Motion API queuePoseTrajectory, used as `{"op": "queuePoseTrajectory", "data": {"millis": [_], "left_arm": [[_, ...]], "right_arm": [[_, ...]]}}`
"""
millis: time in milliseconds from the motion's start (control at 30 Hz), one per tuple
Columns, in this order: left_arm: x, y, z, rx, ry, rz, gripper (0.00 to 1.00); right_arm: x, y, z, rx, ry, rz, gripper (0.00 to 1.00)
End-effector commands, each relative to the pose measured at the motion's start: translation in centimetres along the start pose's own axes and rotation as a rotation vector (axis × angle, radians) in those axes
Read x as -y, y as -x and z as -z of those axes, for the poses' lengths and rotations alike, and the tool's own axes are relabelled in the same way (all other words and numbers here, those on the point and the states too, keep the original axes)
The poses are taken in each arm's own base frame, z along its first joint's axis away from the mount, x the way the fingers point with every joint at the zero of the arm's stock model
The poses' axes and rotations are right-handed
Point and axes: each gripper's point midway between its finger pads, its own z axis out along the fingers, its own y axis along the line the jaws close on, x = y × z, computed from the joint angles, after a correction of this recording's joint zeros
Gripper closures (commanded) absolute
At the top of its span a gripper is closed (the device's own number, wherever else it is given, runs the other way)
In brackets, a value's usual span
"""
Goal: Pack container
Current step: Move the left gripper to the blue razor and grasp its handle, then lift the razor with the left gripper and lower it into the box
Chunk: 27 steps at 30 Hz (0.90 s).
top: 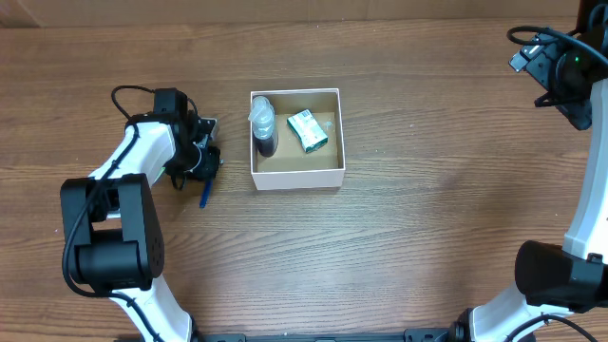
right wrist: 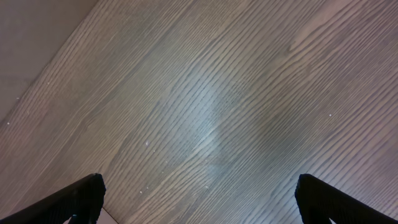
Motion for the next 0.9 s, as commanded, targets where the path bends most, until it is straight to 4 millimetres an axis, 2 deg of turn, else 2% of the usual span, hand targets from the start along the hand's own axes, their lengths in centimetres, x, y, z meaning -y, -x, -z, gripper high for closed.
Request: {"op": "queuePoseTrajectory", "data": {"millis": [0,167,300,433,467,567,633,700,800,867], "left_arm": [[0.0,-0.6,-0.3,-0.043,-0.011,0.058,0.96],[-0.1,0.8,1.3,-0.023,-0.006,0.072,0.96],[-1.2,3.4,4.9,0.026,0.018,0.146,0.96],[-1.9,6.9,11.6,0.121,0.032,0.181,0.96],[-1.9,7.5,13.0,0.142,0.034,0.182,0.96],[-1.3,9.7,19.0,0.245,0.045,0.173,0.96],[-0.3,10.6,22.6,0.313,0.029,0.160,0.96],[1.7,11.0,26.2,0.380,-0.026,0.128,0.96],[5.1,10.9,29.2,0.429,-0.107,0.061,0.96],[8.0,10.5,29.9,0.433,-0.147,-0.051,0.96]], "right_arm": [[0.1,0.3,0.7,0.022,0.007,-0.009,0.00],[0.1,0.3,0.7,0.022,0.007,-0.009,0.00],[0.1,0.3,0.7,0.022,0.007,-0.010,0.00],[0.1,0.3,0.7,0.022,0.007,-0.009,0.00],[0.1,0.3,0.7,0.022,0.007,-0.009,0.00],[0.1,0.3,0.7,0.022,0.007,-0.010,0.00],[0.1,0.3,0.7,0.022,0.007,-0.009,0.00],[0.1,0.3,0.7,0.022,0.007,-0.010,0.00],[0.1,0.3,0.7,0.022,0.007,-0.009,0.00],[0.1,0.3,0.7,0.022,0.007,-0.010,0.00]]}}
